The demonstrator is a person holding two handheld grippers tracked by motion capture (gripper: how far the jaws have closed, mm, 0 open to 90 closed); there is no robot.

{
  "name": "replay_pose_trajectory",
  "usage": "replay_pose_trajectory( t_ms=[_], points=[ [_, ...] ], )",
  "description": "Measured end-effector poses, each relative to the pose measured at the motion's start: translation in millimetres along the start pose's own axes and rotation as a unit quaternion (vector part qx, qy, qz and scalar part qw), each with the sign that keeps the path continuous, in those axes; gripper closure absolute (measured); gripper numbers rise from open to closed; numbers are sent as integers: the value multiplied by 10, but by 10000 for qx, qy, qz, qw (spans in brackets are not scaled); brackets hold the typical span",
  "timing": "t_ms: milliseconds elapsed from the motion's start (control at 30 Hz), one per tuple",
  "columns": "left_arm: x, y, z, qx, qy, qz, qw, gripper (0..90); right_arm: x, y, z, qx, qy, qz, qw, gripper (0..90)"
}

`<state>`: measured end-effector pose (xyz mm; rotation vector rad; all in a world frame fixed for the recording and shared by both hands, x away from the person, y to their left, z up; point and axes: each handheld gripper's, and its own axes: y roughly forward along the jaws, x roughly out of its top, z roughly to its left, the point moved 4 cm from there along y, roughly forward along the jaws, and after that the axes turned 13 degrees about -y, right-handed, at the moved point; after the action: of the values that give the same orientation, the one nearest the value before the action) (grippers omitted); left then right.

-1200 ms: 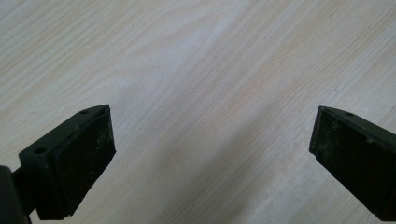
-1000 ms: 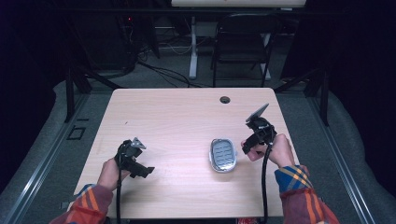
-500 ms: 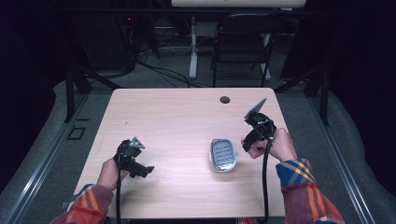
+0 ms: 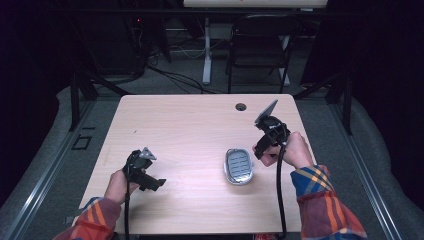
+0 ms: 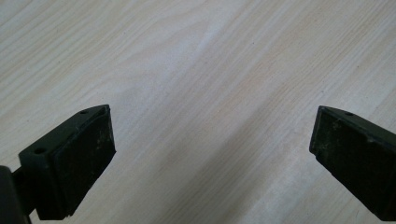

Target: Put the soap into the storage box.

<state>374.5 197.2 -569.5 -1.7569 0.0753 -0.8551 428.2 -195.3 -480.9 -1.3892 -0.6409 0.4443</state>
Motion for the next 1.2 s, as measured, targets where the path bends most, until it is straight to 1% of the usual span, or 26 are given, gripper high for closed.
replay_pose_trajectory(
  t_ms=[33, 100, 133, 200, 267, 333, 367, 400, 433, 467, 500, 533, 633, 667, 700, 733, 767, 833, 867, 900, 967, 1000, 1033, 1067, 1133, 1200],
  points=[
    [-1, 1, -1, -3, 5, 6, 10000, 1, 13, 2, 13, -3, -3, 2, 10000, 366],
    [-1, 2, -2, -6, 9, -1, 10000, 1, 35, 3, 31, 27, -95, 65, 9999, 366],
    [-1, 2, -2, -4, 9, -3, 10000, 1, 45, 14, 47, 15, -75, 47, 10000, 366],
    [0, 1, 0, 2, 14, 2, 10000, 1, 71, 21, 74, -6, -115, 83, 9999, 366],
    [0, 1, 0, 8, 9, -6, 10000, 1, 92, 14, 90, 15, -208, 143, 9997, 366],
    [-1, -3, 1, 20, 21, 1, 10000, 1, 112, 17, 109, 21, -243, 175, 9995, 366],
    [-2, -3, 0, 20, 19, 1, 10000, 1, 124, 27, 120, 12, -249, 154, 9996, 366],
    [-2, -4, 0, 17, 24, -6, 10000, 1, 133, 28, 131, 36, -283, 218, 9994, 366],
    [-1, -5, 0, 14, 17, -13, 10000, 1, 145, 45, 143, 29, -295, 188, 9994, 366],
    [0, -2, -2, -1, -24, -45, 10000, 1, 153, 48, 153, 39, -325, 263, 9991, 366],
    [1, 5, 2, -46, -49, -50, 10000, 1, 169, 59, 171, 76, -309, 238, 9992, 366],
    [-1, 15, 4, -56, -74, -11, 10000, 1, 183, 68, 179, 50, -337, 237, 9991, 366],
    [2, 28, -3, -102, -65, 5, 9999, 1, 217, 83, 228, 41, -412, 335, 9986, 367],
    [5, 26, -10, -74, -64, -18, 10000, 1, 230, 91, 241, 28, -437, 372, 9983, 367],
    [7, 28, -17, -45, -39, -14, 10000, 1, 247, 103, 251, 35, -444, 382, 9983, 367],
    [8, 27, -19, -46, -35, -18, 10000, 1, 267, 128, 273, 37, -381, 327, 9987, 367],
    [9, 23, -19, -47, -29, -27, 10000, 1, 277, 131, 272, 63, -459, 392, 9982, 367],
    [8, 20, -11, -70, -51, -49, 10000, 1, 300, 165, 292, 110, -464, 421, 9980, 367],
    [7, 23, -3, -56, -58, -40, 10000, 1, 312, 189, 302, 118, -416, 393, 9983, 367],
    [6, 24, 3, -97, -67, -14, 9999, 1, 321, 193, 298, 99, -442, 499, 9977, 367],
    [4, 25, 8, -108, -75, -15, 9999, 1, 340, 216, 299, 44, -412, 532, 9977, 367],
    [4, 24, 9, -122, -72, -22, 9999, 1, 346, 234, 308, 47, -344, 539, 9979, 367],
    [5, 26, 11, -123, -62, -19, 9999, 1, 353, 253, 312, 33, -358, 567, 9977, 366],
    [7, 28, 12, -127, -55, -19, 9999, 1, 359, 281, 327, 28, -313, 532, 9981, 366],
    [12, 29, 15, -115, -67, -29, 9999, 1, 372, 323, 339, 20, -448, 656, 9968, 367],
    [12, 31, 11, -162, -111, -43, 9998, 1, 391, 373, 361, 84, -375, 676, 9970, 366]
  ],
)
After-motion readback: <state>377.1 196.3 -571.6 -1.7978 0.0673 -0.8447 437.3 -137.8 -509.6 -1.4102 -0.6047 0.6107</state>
